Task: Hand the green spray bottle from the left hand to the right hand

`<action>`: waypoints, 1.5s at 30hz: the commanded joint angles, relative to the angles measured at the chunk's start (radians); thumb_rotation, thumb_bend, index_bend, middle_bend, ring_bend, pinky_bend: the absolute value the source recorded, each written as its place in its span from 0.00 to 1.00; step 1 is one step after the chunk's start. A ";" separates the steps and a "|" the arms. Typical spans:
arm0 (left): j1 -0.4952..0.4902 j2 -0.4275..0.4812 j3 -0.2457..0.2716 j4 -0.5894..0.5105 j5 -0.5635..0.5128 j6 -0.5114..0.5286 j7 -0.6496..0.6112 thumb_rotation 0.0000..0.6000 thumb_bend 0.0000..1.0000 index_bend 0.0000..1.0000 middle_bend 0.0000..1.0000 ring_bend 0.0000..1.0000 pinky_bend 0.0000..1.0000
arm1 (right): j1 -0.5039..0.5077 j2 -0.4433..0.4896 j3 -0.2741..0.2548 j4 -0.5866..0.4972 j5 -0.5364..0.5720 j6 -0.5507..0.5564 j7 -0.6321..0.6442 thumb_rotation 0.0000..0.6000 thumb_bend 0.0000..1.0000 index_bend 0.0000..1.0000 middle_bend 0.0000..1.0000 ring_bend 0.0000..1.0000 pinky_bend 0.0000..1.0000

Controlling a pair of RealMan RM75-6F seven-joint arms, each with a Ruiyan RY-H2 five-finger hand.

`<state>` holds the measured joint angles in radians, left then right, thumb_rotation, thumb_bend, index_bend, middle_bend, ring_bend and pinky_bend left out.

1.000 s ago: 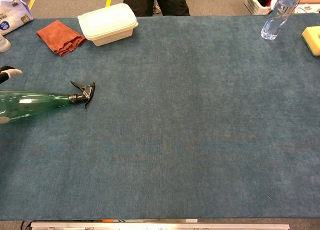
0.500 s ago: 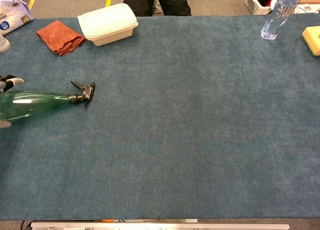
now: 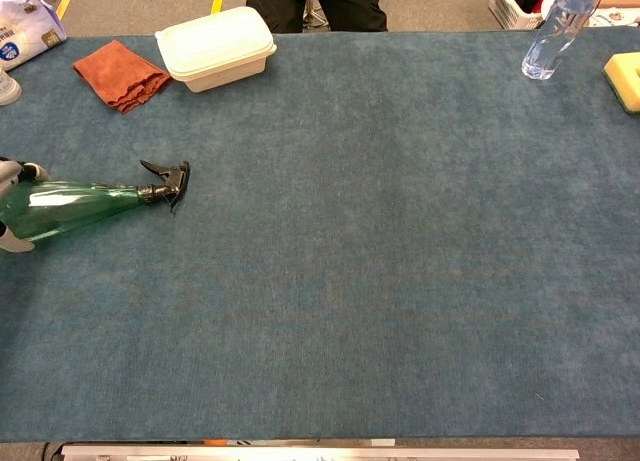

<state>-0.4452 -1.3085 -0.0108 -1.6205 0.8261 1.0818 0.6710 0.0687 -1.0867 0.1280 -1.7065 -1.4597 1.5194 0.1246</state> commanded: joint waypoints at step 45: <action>-0.099 0.191 -0.166 -0.461 0.186 -0.181 -0.739 1.00 0.17 0.44 0.42 0.35 0.58 | 0.342 -0.230 0.092 -0.233 0.202 -0.451 0.399 1.00 0.04 0.14 0.19 0.10 0.13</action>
<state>-0.5384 -1.1120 -0.1717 -2.0763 1.0215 0.8949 -0.0670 0.3952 -1.2914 0.2019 -1.9254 -1.2962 1.0852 0.5167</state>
